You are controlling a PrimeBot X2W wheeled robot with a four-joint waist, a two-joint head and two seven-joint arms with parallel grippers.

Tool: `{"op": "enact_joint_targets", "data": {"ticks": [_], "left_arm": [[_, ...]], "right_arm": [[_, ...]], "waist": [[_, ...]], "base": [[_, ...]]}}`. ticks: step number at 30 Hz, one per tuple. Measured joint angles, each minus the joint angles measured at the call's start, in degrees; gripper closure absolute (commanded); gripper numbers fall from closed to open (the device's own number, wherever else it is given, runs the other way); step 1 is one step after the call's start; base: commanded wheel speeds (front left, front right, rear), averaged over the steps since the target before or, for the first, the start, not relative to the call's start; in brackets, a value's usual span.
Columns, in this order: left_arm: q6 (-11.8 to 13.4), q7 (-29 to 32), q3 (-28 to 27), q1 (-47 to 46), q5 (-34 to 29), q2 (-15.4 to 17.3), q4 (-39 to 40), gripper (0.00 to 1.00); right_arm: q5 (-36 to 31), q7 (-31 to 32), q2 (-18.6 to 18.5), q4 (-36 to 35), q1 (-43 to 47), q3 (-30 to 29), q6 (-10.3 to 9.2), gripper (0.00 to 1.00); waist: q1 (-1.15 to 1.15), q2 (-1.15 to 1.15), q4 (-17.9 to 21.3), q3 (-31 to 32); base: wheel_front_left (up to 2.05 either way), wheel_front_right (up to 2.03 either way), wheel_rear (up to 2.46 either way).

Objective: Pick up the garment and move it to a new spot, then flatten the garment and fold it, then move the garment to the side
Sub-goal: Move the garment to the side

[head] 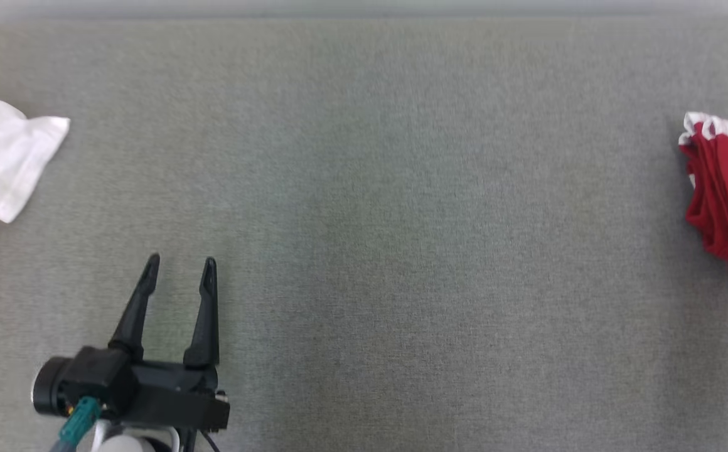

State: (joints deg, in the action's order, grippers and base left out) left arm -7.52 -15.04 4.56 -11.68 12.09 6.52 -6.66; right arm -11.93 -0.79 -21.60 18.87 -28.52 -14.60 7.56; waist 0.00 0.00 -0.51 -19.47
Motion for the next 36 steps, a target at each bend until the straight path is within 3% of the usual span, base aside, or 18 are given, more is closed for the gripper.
{"op": "enact_joint_targets", "data": {"ticks": [4, 9, 14, 25, 36], "left_arm": [[0.00, -0.01, -1.12, 1.88, 0.13, -0.86, -0.49, 0.00], [0.00, -0.01, -2.53, 5.11, 0.20, -1.24, -1.60, 0.00], [0.00, -0.01, -4.14, 8.37, -0.03, -1.30, -1.98, 0.00], [0.00, -0.01, -6.54, 14.77, -2.15, -2.61, -0.80, 0.00], [0.03, -0.01, -7.60, 15.71, -2.80, -3.33, -0.44, 0.00]], "right_arm": [[6.98, -4.63, 7.66, -2.67, 6.03, 1.37, 0.00, 0.00], [14.18, -7.65, 11.11, -5.25, 13.18, 6.22, 0.00, 0.00], [16.11, -8.29, 14.57, -7.55, 17.95, 9.61, 0.00, 0.00], [17.00, -7.32, 18.20, -11.00, 25.32, 14.56, 0.00, 0.00], [17.89, -6.79, 18.66, -11.04, 27.43, 16.55, 0.00, 0.00]], "waist": [[0.00, 0.00, -0.57, 2.84], [-0.01, 0.00, -0.97, 7.22], [-0.01, 0.00, -0.86, 11.69], [-0.02, -0.01, 1.04, 18.69], [0.00, 0.00, 1.54, 19.67]], "base": [[0.00, 0.00, 0.00], [0.00, 0.00, 0.00], [0.00, 0.00, 0.00], [0.00, 0.00, 0.00], [0.00, 0.00, 0.00]]}}
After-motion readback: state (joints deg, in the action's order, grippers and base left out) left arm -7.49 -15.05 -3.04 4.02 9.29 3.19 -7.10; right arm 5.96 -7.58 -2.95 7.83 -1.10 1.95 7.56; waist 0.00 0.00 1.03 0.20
